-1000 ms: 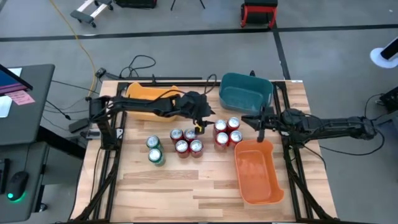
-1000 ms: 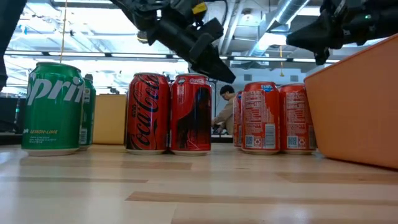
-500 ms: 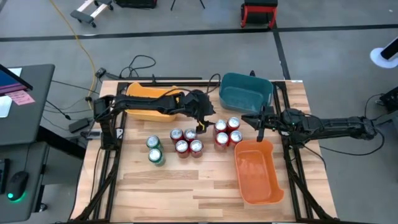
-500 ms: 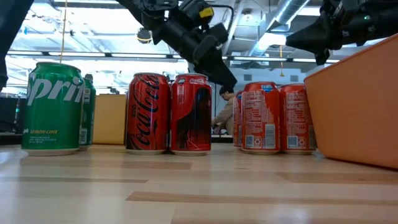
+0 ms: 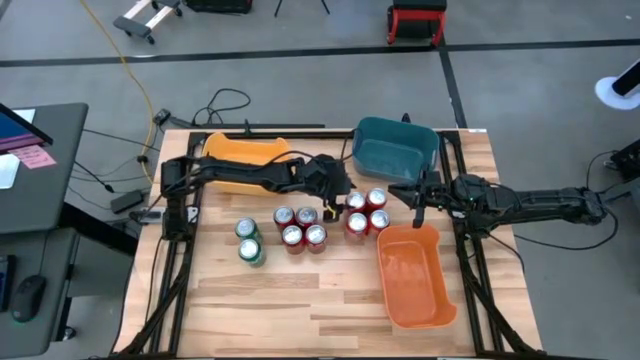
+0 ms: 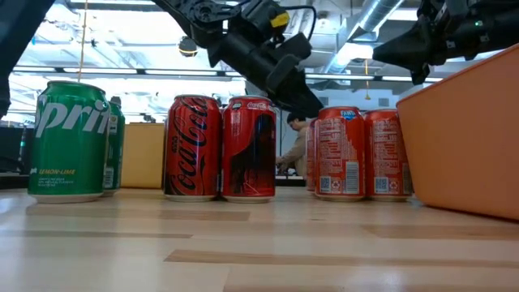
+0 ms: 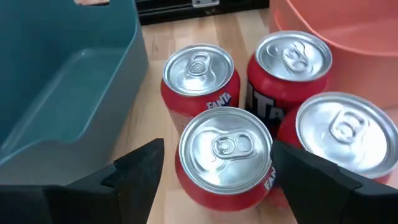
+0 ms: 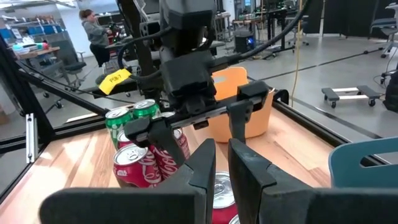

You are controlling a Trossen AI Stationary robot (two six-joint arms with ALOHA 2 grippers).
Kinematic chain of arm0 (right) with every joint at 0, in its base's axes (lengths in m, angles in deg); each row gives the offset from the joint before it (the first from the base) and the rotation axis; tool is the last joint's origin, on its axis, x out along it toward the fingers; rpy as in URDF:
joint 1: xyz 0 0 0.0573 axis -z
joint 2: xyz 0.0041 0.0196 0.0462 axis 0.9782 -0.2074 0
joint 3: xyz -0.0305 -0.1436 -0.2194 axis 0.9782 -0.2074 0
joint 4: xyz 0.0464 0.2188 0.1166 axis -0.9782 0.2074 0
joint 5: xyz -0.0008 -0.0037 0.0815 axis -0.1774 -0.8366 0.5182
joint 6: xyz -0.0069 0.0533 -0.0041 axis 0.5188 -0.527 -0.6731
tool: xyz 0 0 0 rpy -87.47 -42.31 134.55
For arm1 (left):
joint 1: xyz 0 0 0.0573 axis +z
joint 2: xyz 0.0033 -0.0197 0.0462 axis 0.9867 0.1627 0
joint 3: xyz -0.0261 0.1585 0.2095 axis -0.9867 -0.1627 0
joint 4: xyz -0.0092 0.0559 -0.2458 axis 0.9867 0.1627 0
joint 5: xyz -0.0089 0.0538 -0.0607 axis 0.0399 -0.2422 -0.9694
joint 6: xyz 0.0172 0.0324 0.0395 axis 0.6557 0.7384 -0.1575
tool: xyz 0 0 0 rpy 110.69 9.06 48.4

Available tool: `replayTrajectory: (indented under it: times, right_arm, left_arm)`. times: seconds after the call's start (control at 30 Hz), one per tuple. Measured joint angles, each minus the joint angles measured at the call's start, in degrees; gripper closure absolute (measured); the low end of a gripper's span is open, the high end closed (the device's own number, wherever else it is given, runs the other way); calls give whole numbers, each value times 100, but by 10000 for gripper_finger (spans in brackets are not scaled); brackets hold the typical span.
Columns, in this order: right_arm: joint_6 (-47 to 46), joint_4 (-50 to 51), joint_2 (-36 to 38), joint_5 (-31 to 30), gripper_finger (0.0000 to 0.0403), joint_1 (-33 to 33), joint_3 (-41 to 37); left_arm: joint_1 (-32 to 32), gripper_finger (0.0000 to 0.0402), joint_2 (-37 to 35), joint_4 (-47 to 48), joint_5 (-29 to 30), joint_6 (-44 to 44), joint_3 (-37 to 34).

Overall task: Sort soda cans
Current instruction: Put the top left orange soda can into the yellow bin

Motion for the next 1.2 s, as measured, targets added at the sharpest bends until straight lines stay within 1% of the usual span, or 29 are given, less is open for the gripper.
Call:
replayTrajectory:
  times: [0.1,0.4,0.57,0.77,1.2]
  right_arm:
    - [0,17,0,-1,335,-2,0]
    - [-46,15,0,0,335,-2,0]
    - [-48,-49,0,0,335,-2,0]
    - [-48,36,-2,4,335,-55,0]
    - [-106,310,0,4,335,-127,0]
  left_arm:
    - [-1,108,19,32,-96,-112,79]
    - [-17,108,37,-5,-109,-318,101]
    - [-77,109,320,-289,-256,-288,144]
    - [-83,109,650,-362,22,-310,297]
    - [-82,109,620,-215,86,-419,315]
